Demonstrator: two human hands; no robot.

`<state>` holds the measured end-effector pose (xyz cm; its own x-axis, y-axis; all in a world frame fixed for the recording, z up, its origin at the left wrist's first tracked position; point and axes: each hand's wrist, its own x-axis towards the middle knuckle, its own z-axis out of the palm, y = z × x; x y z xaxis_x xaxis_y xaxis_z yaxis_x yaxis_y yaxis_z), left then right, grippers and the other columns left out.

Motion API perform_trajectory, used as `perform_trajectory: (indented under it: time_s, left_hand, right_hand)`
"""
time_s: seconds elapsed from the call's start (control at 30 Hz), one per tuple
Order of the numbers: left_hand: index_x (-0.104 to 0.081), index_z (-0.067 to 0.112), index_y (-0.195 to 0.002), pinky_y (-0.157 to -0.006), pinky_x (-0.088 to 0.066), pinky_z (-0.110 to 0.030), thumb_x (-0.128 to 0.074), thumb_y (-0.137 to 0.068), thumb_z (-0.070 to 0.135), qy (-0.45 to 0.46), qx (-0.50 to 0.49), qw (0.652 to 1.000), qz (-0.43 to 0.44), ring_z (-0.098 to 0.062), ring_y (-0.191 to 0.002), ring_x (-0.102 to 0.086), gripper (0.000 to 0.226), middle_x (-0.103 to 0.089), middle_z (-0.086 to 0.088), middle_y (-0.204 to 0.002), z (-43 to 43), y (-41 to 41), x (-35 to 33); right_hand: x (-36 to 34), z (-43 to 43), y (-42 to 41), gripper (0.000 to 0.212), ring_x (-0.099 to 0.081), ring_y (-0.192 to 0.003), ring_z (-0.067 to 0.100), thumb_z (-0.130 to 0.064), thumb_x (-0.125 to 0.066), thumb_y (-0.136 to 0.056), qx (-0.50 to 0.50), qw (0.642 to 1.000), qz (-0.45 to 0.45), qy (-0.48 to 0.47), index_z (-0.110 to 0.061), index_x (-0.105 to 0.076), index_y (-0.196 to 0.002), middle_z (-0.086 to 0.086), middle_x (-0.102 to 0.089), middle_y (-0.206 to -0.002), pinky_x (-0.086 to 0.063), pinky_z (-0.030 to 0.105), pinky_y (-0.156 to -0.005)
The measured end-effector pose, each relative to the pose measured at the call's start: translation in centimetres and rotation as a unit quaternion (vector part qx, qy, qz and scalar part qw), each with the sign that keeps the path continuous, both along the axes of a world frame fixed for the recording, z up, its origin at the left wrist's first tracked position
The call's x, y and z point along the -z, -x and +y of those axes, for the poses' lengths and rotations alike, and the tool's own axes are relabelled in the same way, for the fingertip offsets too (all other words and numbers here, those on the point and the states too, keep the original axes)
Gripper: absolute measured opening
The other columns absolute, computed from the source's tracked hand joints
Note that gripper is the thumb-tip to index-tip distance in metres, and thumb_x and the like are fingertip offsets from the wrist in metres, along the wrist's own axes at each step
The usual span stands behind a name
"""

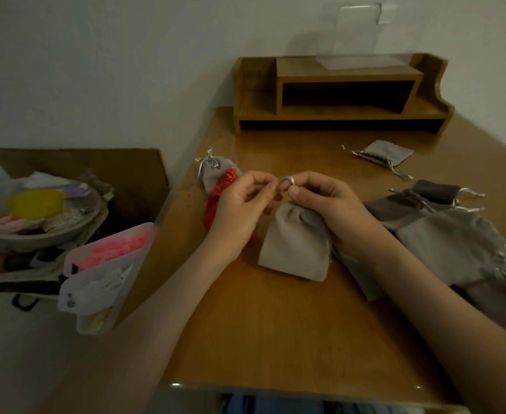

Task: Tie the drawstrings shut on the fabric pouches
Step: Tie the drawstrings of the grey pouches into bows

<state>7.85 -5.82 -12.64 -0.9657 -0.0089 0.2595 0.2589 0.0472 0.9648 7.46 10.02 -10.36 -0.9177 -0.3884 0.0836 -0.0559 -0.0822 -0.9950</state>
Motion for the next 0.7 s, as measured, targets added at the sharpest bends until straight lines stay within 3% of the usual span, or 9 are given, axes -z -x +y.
perform_trajectory:
  time_s: [0.13, 0.27, 0.4, 0.53, 0.6, 0.7]
  left_hand:
    - [-0.066, 0.021, -0.100, -0.077, -0.055, -0.027, -0.056, -0.095, 0.019, 0.045, 0.016, 0.999, -0.027, -0.012, -0.089, -0.067, 0.011, -0.071, -0.001, -0.094, 0.2, 0.1, 0.3]
    - [-0.068, 0.018, -0.096, -0.077, -0.053, -0.026, -0.053, -0.096, 0.017, 0.053, 0.043, 0.996, -0.052, -0.012, -0.087, -0.066, 0.015, -0.071, -0.003, -0.093, 0.3, 0.2, 0.3]
    - [-0.069, 0.015, -0.093, -0.070, -0.051, -0.023, -0.053, -0.096, 0.016, 0.074, 0.048, 0.994, -0.061, -0.009, -0.080, -0.065, 0.017, -0.070, -0.001, -0.087, 0.4, 0.2, 0.4]
    - [-0.071, 0.011, -0.099, -0.078, -0.052, -0.039, -0.051, -0.098, 0.019, 0.105, 0.050, 0.992, -0.046, -0.026, -0.091, -0.066, 0.021, -0.070, -0.014, -0.096, 0.1, 0.2, 0.6]
    - [-0.070, 0.012, -0.102, -0.074, -0.052, -0.032, -0.047, -0.100, 0.021, 0.118, 0.060, 0.990, -0.038, -0.019, -0.088, -0.065, 0.025, -0.070, -0.013, -0.094, 0.2, 0.1, 0.6]
    - [-0.069, 0.015, -0.103, -0.068, -0.049, -0.020, -0.045, -0.100, 0.027, 0.117, 0.074, 0.990, -0.037, -0.004, -0.080, -0.063, 0.027, -0.070, 0.008, -0.082, 0.3, -0.2, 0.3]
  right_hand:
    - [0.6, -0.4, 0.4, 0.007, -0.062, -0.084, 0.018, -0.014, -0.060, -0.090, 0.072, 0.996, 0.009, -0.056, -0.011, -0.064, -0.095, 0.015, -0.065, -0.097, -0.054, 0.028, -0.074]
    - [1.1, -0.4, 0.7, 0.013, -0.063, -0.077, 0.013, -0.017, -0.066, -0.086, 0.134, 0.984, 0.043, -0.110, -0.015, -0.058, -0.097, 0.005, -0.065, -0.084, -0.053, 0.022, -0.067]
    - [1.2, -0.3, 0.6, 0.018, -0.060, -0.072, 0.008, -0.017, -0.063, -0.089, 0.115, 0.975, 0.108, -0.154, -0.023, -0.059, -0.105, 0.001, -0.062, -0.081, -0.050, 0.018, -0.068]
    - [1.1, -0.5, 0.3, 0.005, -0.054, -0.068, 0.003, -0.016, -0.061, -0.090, 0.116, 0.975, 0.111, -0.156, -0.018, -0.059, -0.087, 0.003, -0.060, -0.082, -0.046, 0.013, -0.061]
    - [1.1, -0.5, 0.3, 0.007, -0.056, -0.071, 0.008, -0.018, -0.064, -0.088, 0.132, 0.972, 0.116, -0.156, -0.018, -0.058, -0.084, 0.006, -0.061, -0.084, -0.048, 0.018, -0.063]
    - [1.1, -0.3, 0.3, 0.008, -0.059, -0.078, 0.019, -0.017, -0.064, -0.088, 0.139, 0.972, 0.119, -0.150, -0.016, -0.058, -0.083, 0.013, -0.063, -0.090, -0.051, 0.030, -0.070]
